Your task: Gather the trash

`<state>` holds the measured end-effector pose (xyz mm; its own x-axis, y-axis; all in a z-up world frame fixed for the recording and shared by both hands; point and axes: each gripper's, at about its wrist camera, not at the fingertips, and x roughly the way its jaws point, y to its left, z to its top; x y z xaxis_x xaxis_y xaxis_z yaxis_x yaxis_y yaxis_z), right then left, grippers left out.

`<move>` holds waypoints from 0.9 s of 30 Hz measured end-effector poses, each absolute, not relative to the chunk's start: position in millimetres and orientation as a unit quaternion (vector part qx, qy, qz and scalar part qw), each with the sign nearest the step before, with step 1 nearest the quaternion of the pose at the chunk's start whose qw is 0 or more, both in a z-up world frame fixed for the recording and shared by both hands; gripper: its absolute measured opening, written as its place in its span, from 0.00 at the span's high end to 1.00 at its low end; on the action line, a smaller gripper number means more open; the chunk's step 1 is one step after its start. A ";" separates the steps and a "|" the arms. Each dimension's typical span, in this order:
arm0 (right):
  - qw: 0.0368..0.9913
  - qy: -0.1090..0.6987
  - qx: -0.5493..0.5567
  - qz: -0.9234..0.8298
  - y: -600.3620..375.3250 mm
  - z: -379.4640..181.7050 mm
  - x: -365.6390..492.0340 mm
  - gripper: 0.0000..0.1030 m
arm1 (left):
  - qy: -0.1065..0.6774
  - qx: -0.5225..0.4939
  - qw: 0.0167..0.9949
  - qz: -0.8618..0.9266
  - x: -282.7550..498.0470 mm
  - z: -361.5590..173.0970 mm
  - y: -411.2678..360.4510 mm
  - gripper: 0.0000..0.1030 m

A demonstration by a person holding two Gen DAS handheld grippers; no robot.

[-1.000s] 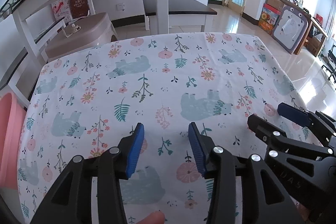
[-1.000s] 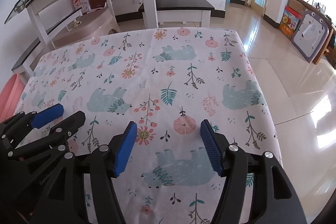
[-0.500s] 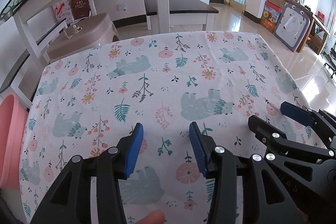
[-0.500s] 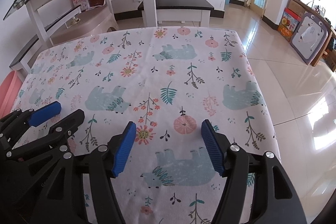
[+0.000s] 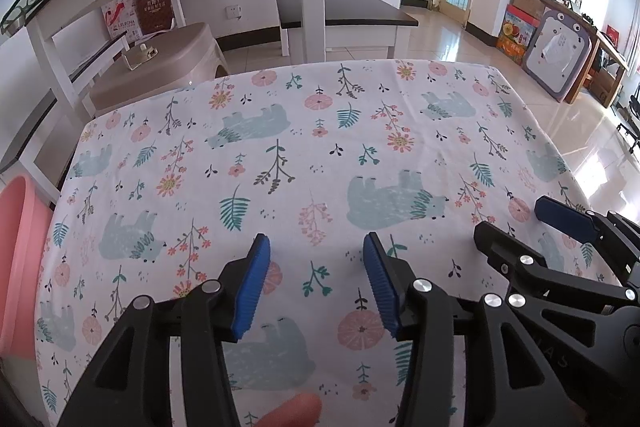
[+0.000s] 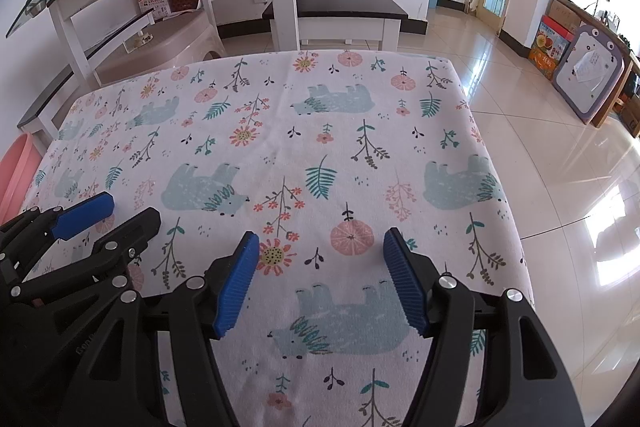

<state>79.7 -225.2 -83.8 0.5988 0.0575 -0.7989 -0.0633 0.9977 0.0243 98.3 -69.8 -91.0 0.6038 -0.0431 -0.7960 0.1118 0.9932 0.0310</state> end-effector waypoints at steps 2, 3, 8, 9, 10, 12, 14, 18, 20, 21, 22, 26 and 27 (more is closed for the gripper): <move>0.894 0.447 -0.003 0.033 -224.6 -84.1 80.0 0.36 | 0.443 0.041 0.895 -0.040 99.8 -90.9 -69.4 0.53; 0.894 0.447 -0.003 0.033 -224.6 -84.2 79.6 0.36 | 0.444 0.041 0.894 -0.037 101.8 -90.5 -69.4 0.52; 0.889 0.455 -0.019 0.039 -222.9 -83.5 83.7 0.34 | 0.453 0.011 0.891 -0.021 114.5 -88.5 -60.4 0.52; 0.893 0.448 -0.021 0.034 -223.8 -85.0 84.1 0.25 | 0.443 0.035 0.896 -0.017 116.0 -90.7 -62.2 0.47; 0.891 0.452 -0.018 0.025 -224.9 -86.2 85.9 0.20 | 0.444 0.040 0.895 -0.011 117.1 -91.5 -62.1 0.38; 0.890 0.456 -0.007 0.021 -228.5 -87.3 89.6 0.14 | 0.451 0.018 0.892 0.007 121.3 -93.1 -53.4 0.26; 0.889 0.457 -0.010 0.019 -226.7 -88.1 91.2 0.13 | 0.453 0.006 0.891 0.008 123.1 -93.6 -48.1 0.23; 0.889 0.457 -0.006 0.019 -227.9 -88.7 91.8 0.12 | 0.454 0.008 0.891 0.010 123.4 -93.4 -48.4 0.23; 0.889 0.457 -0.006 0.019 -227.8 -88.6 91.8 0.12 | 0.453 0.008 0.891 0.010 123.3 -93.5 -48.3 0.23; 0.889 0.457 -0.006 0.019 -228.1 -88.8 92.1 0.12 | 0.453 0.008 0.891 0.010 123.2 -93.4 -48.3 0.23; 0.889 0.457 -0.006 0.019 -227.9 -88.7 91.9 0.12 | 0.453 0.008 0.891 0.009 123.1 -93.3 -48.2 0.23; 0.889 0.457 -0.006 0.019 -227.6 -88.5 91.5 0.12 | 0.453 0.008 0.891 0.010 122.7 -93.5 -48.3 0.23; 0.889 0.457 -0.006 0.019 -227.8 -88.6 91.9 0.12 | 0.454 0.009 0.891 0.010 122.9 -93.4 -48.3 0.23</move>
